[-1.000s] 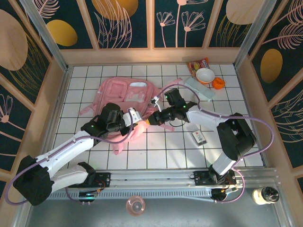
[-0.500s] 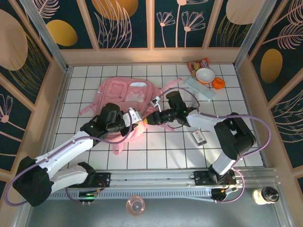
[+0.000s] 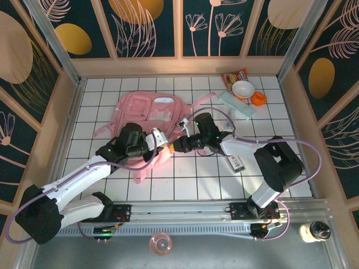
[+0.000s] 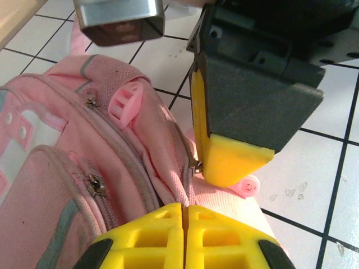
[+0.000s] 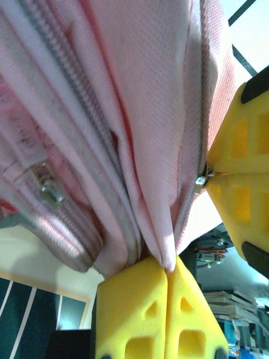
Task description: Pack books, pencil case, and school supplies into a backpack
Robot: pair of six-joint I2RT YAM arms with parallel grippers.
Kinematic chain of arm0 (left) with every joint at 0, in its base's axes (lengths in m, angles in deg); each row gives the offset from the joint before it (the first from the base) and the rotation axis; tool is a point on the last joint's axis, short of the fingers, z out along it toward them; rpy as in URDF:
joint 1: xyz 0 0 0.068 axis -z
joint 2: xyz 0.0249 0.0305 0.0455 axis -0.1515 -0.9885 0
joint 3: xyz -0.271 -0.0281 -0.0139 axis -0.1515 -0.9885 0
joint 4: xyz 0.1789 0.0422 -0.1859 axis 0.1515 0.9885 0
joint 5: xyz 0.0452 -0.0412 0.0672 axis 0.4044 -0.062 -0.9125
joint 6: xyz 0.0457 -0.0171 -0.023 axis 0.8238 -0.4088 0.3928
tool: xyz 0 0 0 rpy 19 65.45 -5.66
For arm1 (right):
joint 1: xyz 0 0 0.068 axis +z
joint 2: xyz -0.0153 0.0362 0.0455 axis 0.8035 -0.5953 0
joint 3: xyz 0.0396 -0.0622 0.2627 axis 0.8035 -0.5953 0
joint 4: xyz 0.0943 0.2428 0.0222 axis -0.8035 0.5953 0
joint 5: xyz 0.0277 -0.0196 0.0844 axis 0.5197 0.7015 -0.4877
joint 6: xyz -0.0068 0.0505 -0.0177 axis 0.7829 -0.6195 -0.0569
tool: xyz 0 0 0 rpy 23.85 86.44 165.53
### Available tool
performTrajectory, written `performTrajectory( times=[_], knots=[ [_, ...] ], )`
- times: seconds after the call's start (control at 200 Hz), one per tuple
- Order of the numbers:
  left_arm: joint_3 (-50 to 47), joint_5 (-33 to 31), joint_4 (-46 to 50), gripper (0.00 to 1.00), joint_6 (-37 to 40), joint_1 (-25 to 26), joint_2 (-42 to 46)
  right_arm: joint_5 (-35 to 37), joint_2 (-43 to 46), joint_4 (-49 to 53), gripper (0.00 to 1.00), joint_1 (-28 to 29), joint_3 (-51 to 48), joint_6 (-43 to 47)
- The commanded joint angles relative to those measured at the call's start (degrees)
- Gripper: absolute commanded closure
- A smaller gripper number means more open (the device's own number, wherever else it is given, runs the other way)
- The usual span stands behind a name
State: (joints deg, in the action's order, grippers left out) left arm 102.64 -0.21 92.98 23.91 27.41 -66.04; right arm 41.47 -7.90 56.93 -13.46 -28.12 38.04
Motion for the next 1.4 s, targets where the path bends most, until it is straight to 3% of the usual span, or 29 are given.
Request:
performTrajectory(
  times=[0.0, 0.17, 0.335, 0.45, 0.601, 0.836, 1.031, 1.111, 1.191, 1.256, 1.311, 1.396],
  knots=[
    [-0.22, -1.14, -5.19, 1.0, 0.03, -0.05, -1.66, -1.83, 3.92, 1.1, 1.0, 3.29, 2.53, 3.75],
    [-0.6, -0.44, -6.3, 1.0, 0.35, -0.05, -3.9, -6.01, 2.63, 6.56, 1.0, 6.36, 7.18, 7.1],
    [-0.01, 2.99, -9.17, 1.0, -0.77, 0.0, -4.12, -11.17, 1.28, 3.64, 1.0, 7.25, 7.41, 3.86],
    [0.17, 5.44, -11.54, 1.0, -2.44, -0.03, -4.12, -9.33, -0.82, 8.08, 1.0, 7.8, 9.18, 4.49],
    [0.81, 2.48, -9.39, 1.0, -1.56, -0.04, -2.83, 2.25, -1.2, 14.46, 1.0, 3.74, 8.37, 4.08],
    [0.38, 3.38, -2.86, 1.0, -0.65, -0.06, 2.23, 25.37, -4.65, 22.44, 1.0, -3.31, 10.28, 9.55],
    [-1.14, 0.51, 0.64, 1.0, -0.9, -0.08, 5.33, 26.8, -4.31, 20.24, 1.0, -3.45, 10.62, 10.37],
    [-2.08, -1.29, 0.05, 1.0, -2.42, -0.04, 6.06, 22.72, -3.49, 19.62, 1.0, -3.14, 9.89, 11.67],
    [-3.41, -4.98, -2.39, 0.66, -3.58, -0.04, 6.16, 16.18, -0.16, 15.05, 1.0, -1.59, 7.21, 13.29],
    [-4.17, -8.52, -4.2, 0.54, -3.4, -0.05, 5.24, 11.21, 2.16, 12.72, 1.0, -1.23, 5.85, 12.76],
    [-4.13, -10.82, -4.98, 0.37, -3.04, -0.02, 3.73, 9.39, 3.7, 13.0, 1.0, -0.83, 5.9, 12.56],
    [-3.24, -10.16, -4.33, 0.19, -1.71, -0.08, 0.58, 7.33, 5.3, 14.58, 1.0, -0.38, 7.05, 12.83]
  ],
)
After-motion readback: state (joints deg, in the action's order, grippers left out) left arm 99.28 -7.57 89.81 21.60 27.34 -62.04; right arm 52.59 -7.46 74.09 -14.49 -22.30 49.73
